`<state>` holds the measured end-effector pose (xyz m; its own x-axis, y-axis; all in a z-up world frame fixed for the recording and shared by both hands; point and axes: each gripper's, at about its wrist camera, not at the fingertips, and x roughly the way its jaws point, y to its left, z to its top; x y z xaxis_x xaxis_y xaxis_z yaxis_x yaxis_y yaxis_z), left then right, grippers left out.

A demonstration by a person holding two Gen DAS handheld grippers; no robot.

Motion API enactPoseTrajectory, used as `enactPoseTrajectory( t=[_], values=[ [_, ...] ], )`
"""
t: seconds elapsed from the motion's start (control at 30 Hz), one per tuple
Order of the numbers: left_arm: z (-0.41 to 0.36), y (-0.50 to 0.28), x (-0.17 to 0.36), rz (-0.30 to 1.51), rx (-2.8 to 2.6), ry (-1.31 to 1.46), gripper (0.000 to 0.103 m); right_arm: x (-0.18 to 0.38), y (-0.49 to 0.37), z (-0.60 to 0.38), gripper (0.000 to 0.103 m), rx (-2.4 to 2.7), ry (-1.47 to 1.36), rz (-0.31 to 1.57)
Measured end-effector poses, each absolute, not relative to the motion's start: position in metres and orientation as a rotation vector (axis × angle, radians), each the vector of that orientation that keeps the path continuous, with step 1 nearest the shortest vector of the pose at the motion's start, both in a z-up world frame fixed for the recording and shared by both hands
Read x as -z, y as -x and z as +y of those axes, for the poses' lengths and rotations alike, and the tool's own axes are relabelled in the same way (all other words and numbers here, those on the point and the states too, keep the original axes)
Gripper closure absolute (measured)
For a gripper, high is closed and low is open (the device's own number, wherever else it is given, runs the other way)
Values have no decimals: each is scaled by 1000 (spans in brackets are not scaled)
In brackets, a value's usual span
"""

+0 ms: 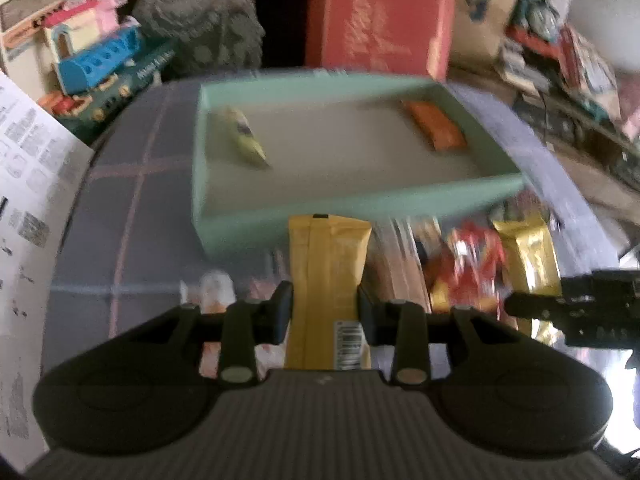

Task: Organize snacks
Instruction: 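Lower both snacks into the tray and open both tools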

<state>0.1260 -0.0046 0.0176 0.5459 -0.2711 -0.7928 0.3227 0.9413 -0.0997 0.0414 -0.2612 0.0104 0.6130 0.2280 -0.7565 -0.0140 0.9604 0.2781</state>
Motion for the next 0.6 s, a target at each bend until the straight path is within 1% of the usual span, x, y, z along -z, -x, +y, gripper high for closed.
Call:
enactPoseTrajectory(
  t=[0.2,0.33,0.43,0.6],
  values=[
    [9,-172,-48,861,292,0,69,-49,-88,-275,52,-133,-245,822],
    [13,-215,-59,849,264,58,69,-64,-133,-291,52,-115,-270,807],
    [13,-245,-56,850,249,81,69,-65,-165,-300,52,-112,-277,813],
    [8,-276,-34,889,226,55,69,-47,-200,-304,52,-102,-246,854]
  ],
)
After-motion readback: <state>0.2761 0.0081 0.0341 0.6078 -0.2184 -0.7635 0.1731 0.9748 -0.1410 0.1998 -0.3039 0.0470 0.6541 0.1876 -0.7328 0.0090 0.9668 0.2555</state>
